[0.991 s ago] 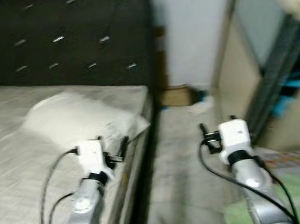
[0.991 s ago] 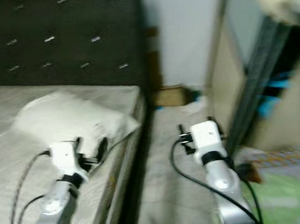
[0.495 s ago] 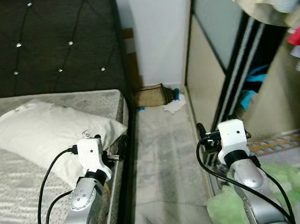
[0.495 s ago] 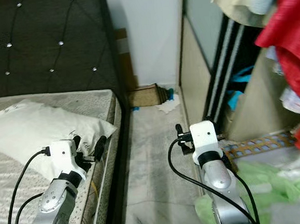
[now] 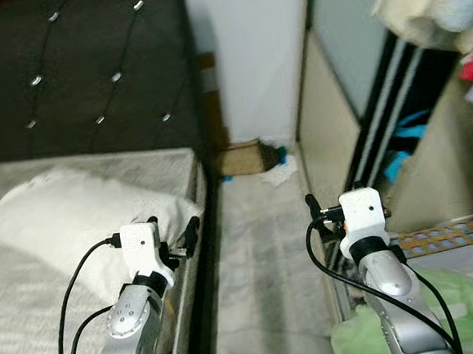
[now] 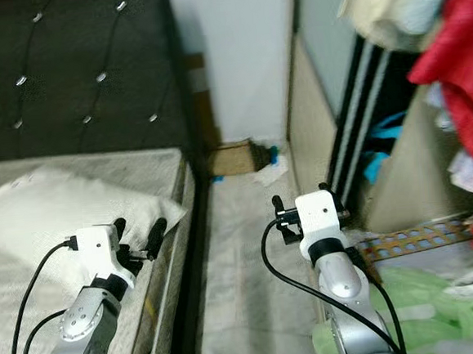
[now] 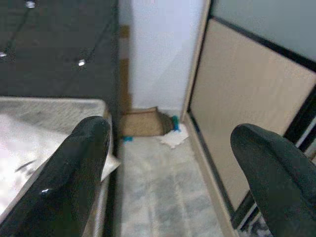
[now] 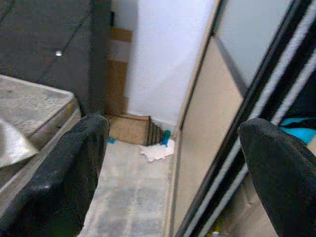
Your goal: Clean up the room
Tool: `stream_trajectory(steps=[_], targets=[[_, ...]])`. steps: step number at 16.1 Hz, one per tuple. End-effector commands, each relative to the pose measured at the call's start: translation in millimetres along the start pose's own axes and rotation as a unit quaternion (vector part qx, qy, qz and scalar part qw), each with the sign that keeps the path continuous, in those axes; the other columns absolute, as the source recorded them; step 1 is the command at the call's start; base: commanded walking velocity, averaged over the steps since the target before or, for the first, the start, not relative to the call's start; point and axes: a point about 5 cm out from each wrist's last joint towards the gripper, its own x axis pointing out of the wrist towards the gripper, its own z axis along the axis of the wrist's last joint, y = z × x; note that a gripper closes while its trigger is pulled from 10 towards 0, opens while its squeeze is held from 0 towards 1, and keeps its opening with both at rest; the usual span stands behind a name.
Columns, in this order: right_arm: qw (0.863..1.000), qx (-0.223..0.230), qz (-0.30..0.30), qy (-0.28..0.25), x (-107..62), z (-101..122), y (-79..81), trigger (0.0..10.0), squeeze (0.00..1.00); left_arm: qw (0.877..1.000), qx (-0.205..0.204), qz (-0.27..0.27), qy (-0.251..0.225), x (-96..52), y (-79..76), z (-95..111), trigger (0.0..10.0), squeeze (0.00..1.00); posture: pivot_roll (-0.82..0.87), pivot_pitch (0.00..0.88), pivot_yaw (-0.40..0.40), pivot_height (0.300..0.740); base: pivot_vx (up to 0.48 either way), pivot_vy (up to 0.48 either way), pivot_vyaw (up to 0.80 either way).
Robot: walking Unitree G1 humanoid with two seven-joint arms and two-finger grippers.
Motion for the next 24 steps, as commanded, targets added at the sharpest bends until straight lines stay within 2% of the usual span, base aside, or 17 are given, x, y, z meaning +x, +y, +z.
stream_trajectory(steps=[1,9,16,19,23,24], targets=[[1.000,0.004,0.003,-0.002,1.7,0.4,3.2,10.0,0.00,1.000,0.005,0.007,0.006,-1.3,3.7,-2.1,10.0,0.00,-0.16,0.000,0.062,0.740,0.000,0.000,0.00],[1.000,0.005,-0.001,-0.003,3.9,0.0,3.6,10.0,0.00,1.000,0.004,0.003,0.007,0.2,3.8,-2.7,10.0,0.00,-0.16,0.000,0.067,0.740,0.198,0.000,0.00],[1.000,0.005,-0.004,-0.008,6.9,1.9,2.9,10.0,0.00,1.000,0.005,-0.001,0.004,2.5,2.6,-1.9,10.0,0.00,-0.16,0.000,0.067,0.740,0.368,0.000,0.00],[1.000,0.003,-0.005,-0.009,6.6,1.7,2.4,10.0,0.00,1.000,0.004,0.007,0.010,3.2,1.9,-4.0,10.0,0.00,-0.16,0.000,0.067,0.740,0.000,0.000,0.00],[1.000,0.001,-0.002,-0.009,6.7,1.6,1.7,10.0,0.00,0.999,-0.036,0.030,0.014,5.2,2.9,-5.8,10.0,0.00,-0.16,0.000,0.059,0.740,0.000,0.000,0.00],[1.000,0.001,-0.001,-0.010,6.8,1.6,1.5,10.0,0.00,0.999,-0.035,0.031,0.015,5.4,3.2,-6.0,10.0,0.00,-0.16,0.000,0.058,0.740,0.000,0.000,0.00]])
